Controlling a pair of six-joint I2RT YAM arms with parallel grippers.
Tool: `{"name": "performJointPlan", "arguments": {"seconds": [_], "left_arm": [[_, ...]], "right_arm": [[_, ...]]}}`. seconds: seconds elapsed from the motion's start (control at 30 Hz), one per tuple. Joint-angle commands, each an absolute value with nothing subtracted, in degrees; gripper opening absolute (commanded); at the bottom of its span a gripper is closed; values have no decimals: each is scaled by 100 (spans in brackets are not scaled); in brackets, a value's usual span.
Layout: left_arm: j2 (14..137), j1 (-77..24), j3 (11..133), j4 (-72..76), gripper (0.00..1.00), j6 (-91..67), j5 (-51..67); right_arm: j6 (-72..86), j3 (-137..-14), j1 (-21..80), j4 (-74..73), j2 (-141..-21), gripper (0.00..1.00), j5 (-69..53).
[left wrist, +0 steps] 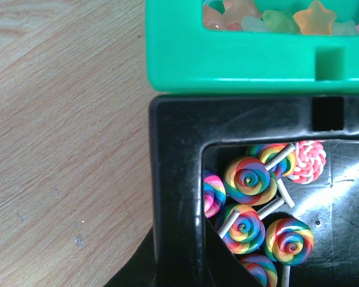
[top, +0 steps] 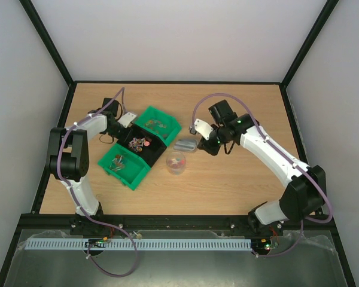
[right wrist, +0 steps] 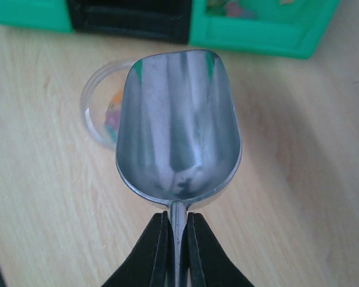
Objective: Pack the candies
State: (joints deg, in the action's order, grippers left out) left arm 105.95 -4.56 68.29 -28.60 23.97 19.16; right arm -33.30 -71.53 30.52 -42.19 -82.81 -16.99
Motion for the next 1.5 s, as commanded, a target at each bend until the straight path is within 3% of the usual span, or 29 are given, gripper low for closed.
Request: {"name": "performJointPlan", "arguments": {"seconds": [0.0, 0.17, 0.5, 0.8, 1.47], "left_arm": [[10667, -413, 6788, -2836, 2, 2286, 2017], [10598, -413, 6767, -2828, 2, 2273, 2033], [10533, -413, 6715, -2824, 2, 2241, 2142], [10502, -422, 6691, -2802, 2, 2263, 2118], [10354, -526, 6609, -2808, 2, 2180, 2077]], "right_arm": [[-2322, -7242, 3094, -3266, -7886, 1, -1173], [-1975, -7255, 3094, -2643, -7981, 1, -965], [-1963, -9441, 3102, -4564, -9897, 1, -1654], [-2047, -11312, 3245, -5750, -11454, 1, -1311], [-1379, -12247, 3677, -6173, -12576, 1, -238]]}}
